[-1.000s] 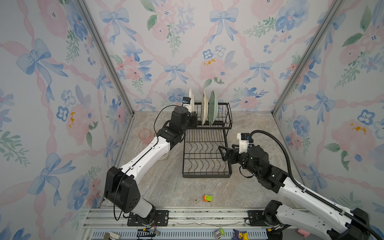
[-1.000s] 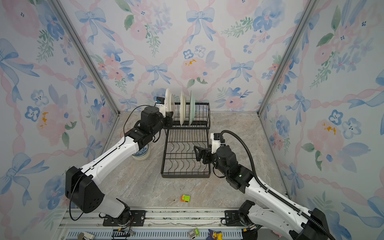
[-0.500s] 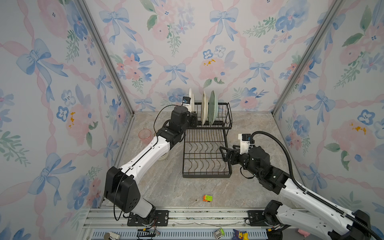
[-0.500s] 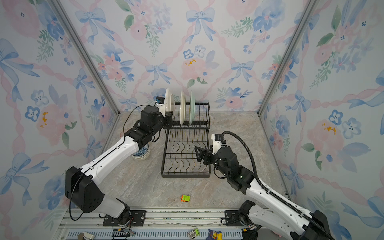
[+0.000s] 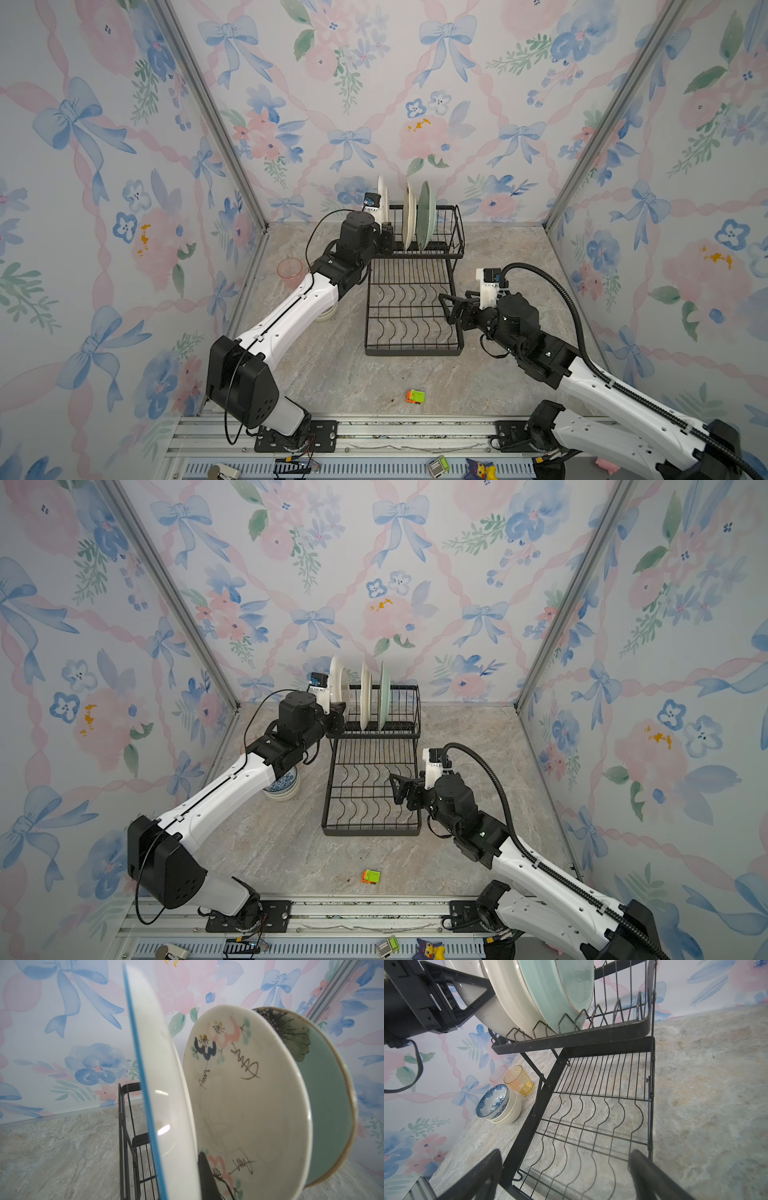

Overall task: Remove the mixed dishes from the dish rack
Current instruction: 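Close the left gripper on the rim of the watermelon-print plate, then lift the watermelon plate up out of the upper rack with the left gripper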

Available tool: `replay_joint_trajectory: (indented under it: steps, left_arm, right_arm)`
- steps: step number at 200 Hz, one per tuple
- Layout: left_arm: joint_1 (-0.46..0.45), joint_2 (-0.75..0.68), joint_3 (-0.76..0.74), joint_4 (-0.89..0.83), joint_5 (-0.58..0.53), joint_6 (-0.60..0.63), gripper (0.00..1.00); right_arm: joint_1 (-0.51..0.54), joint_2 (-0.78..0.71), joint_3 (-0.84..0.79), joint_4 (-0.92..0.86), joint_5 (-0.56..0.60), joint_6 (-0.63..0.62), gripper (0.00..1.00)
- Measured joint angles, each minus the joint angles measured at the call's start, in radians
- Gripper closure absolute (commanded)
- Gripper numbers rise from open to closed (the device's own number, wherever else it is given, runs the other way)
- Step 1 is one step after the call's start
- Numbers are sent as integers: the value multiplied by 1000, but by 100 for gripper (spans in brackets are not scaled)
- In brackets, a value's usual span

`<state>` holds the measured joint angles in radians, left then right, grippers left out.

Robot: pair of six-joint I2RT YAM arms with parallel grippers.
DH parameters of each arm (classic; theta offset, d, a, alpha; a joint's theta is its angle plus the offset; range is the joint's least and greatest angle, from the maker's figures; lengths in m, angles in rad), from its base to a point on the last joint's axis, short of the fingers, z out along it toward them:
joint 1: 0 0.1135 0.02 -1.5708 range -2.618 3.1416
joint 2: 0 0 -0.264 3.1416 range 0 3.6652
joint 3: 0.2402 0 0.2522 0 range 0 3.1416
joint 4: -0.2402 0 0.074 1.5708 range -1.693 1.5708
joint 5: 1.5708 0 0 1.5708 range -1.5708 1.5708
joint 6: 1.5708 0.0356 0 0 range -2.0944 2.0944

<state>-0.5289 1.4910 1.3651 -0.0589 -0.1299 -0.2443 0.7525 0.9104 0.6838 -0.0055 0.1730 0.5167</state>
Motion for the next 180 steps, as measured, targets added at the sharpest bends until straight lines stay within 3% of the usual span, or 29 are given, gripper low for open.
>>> replay_joint_trajectory:
  steps: [73,180]
  left_arm:
    - [-1,-49,-21,26,26,2,100]
    - [-9,-171,-99,62,-20,16,100]
  right_arm:
    - [0,0,0,0,0,3,3]
    - [-6,19,0,1,-5,3,3]
